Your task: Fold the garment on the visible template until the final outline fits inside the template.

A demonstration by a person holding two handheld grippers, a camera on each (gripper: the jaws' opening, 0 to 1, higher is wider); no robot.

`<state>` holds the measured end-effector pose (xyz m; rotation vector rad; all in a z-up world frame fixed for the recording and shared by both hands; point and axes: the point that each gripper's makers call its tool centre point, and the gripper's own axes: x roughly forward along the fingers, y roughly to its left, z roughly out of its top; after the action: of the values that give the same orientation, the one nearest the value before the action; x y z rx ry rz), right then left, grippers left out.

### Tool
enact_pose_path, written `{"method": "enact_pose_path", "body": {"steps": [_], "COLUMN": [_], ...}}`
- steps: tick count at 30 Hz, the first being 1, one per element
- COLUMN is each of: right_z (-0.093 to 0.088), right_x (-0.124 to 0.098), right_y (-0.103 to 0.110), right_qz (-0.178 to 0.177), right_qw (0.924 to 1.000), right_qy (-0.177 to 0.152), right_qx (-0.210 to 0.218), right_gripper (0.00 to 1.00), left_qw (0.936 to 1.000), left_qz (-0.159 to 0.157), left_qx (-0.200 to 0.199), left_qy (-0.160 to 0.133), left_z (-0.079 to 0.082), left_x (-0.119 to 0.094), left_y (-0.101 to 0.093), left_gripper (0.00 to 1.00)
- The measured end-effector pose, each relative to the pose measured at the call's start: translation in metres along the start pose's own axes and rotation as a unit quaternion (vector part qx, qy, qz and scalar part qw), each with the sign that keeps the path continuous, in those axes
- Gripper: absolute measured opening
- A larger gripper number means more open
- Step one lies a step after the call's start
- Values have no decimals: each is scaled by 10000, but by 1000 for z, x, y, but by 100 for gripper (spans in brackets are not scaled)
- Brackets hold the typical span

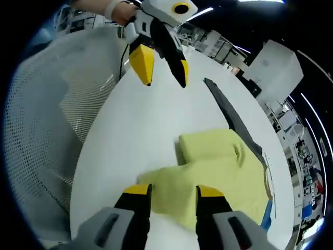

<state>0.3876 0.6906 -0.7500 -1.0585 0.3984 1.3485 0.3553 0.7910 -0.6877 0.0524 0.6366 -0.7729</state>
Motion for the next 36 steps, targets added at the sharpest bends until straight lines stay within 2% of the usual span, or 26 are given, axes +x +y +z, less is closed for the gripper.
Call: {"method": "enact_pose_path", "body": {"steps": [1,2,5,6,8,9,10,15,17,20,23,27,30,33,36], "right_z": [-3,-4,-5,-6,-5,-4,-3,2,7,15,19,21,16,3,-7], "right_x": [2,4,8,9,5,4,2,-4,-9,-21,-31,-39,-36,-28,-22], "right_y": [1,2,1,-1,-9,-11,-11,-26,-33,-58,-84,-121,-142,-167,-178], "right_qz": [-18,-9,54,24,-110,-121,-34,-27,-3,-58,-161,-292,-313,-399,-451], "right_qw": [9998,9999,9997,9997,9998,9987,9979,9972,9949,9928,9884,9847,9807,9777,9662], "right_qy": [116,109,102,140,141,88,27,-86,-175,-325,-430,-528,-537,-432,-406], "right_qx": [-157,-122,193,189,135,496,644,746,993,1149,1448,1634,1853,2015,2505], "right_gripper": [26,24,22,17,0,0,0,0,0,0,0,0,0,0,0], "left_qw": [10000,10000,9999,9999,9999,9999,9998,9996,9996,9995,9994,9993,9993,9992,9990], "left_qz": [-17,-18,-17,-14,-9,-8,-2,-14,-13,-33,-45,-52,-72,-80,-80], "left_qx": [-36,-64,-104,-111,-152,-168,-184,-292,-293,-321,-334,-366,-368,-386,-443], "left_qy": [-13,-27,-36,-27,-31,-34,-27,-52,-42,-40,-40,-45,-14,19,25], "left_z": [0,0,-3,-4,-6,-8,-9,-12,-12,-12,-12,-12,-13,-13,-14], "left_x": [0,0,0,0,-1,-1,-1,0,1,2,2,4,6,8,9], "left_y": [-2,-2,-2,-1,0,0,1,0,-1,-1,1,2,2,3,7], "left_gripper": [42,42,42,42,41,41,41,40,40,39,38,38,38,37,36]}}
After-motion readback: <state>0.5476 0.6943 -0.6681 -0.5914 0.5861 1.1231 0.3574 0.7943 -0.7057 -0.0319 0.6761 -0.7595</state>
